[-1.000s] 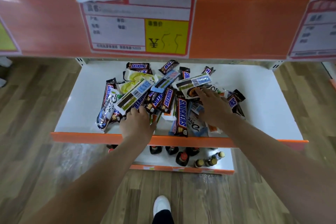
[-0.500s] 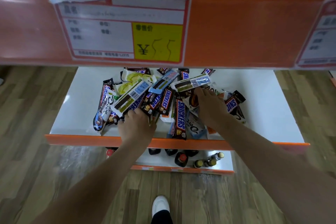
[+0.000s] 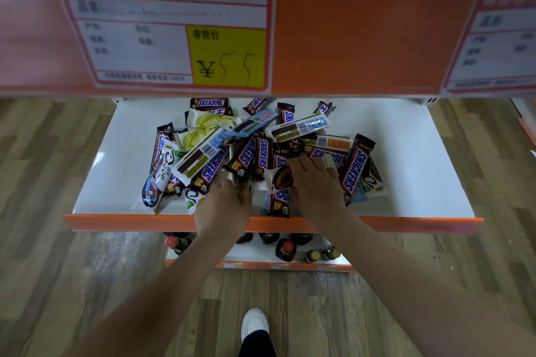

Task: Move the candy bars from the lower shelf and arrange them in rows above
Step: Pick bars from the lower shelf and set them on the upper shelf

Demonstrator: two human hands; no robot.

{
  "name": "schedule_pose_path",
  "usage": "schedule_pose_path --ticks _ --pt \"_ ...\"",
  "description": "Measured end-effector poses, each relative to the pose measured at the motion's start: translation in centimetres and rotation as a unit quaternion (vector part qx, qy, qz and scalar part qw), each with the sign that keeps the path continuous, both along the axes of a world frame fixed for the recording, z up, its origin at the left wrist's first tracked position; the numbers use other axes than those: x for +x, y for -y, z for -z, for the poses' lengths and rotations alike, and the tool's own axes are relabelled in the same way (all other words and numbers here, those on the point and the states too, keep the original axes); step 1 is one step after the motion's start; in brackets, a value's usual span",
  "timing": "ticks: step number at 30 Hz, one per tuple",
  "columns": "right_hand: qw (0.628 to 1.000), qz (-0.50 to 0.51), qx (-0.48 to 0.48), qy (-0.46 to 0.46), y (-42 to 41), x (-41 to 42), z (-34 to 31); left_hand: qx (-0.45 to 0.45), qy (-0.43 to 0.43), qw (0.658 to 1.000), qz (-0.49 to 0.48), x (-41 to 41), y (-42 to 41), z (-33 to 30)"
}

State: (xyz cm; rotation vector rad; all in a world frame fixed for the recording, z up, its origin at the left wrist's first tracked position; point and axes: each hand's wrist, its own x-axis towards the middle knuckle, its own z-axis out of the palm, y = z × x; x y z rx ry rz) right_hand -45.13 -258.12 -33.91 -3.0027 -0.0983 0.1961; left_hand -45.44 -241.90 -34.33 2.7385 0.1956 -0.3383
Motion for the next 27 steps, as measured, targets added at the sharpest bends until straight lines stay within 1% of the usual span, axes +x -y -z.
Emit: schedule_pose_path --ticks 2,4,5,8,12,16,18,20,23,25,27 --pt "1.0 -0.007 -0.004 -0.009 0.0 0.0 -0.2 -0.078 0.014 0.997 -0.011 -0.3 0.1 0.1" --pt "1.0 -0.015 -0.004 -0.013 0.2 0.0 -0.4 -0.165 0.024 0.985 -0.043 -0.5 0.1 0.3" --pt "1.0 -0.015 -0.001 -0.015 0.3 0.0 -0.5 -0.19 0.032 0.979 -0.059 -0.6 0.1 0.4" --pt "1.0 -0.002 -0.005 -0.02 0.8 0.0 -0.7 -0.235 0.059 0.963 -0.122 -0.8 0.0 0.9" --pt "1.0 0.014 0.001 -0.002 1.2 0.1 -0.8 -0.278 0.101 0.932 -0.212 -1.1 -0.2 1.1" --pt "1.0 0.012 0.021 0.011 0.6 0.0 -0.9 -0.328 0.133 0.901 -0.25 -1.5 0.2 1.1" --pt "0.999 0.017 0.029 0.017 0.1 0.1 -0.9 -0.353 0.141 0.893 -0.241 -1.8 0.6 0.9" --pt "0.999 0.026 0.035 0.017 -0.1 0.1 -0.7 -0.368 0.149 0.894 -0.207 -2.0 0.9 0.8" --pt "0.997 0.054 0.046 0.018 0.2 0.0 -0.6 -0.349 0.154 0.906 -0.181 -1.8 0.6 1.0" --pt "0.996 0.076 0.046 0.021 0.9 -0.1 -0.7 -0.294 0.152 0.931 -0.157 -1.4 0.0 1.3" --pt "0.994 0.1 0.035 0.026 1.8 -0.2 -1.0 -0.212 0.147 0.961 -0.098 -1.1 -0.8 1.4"
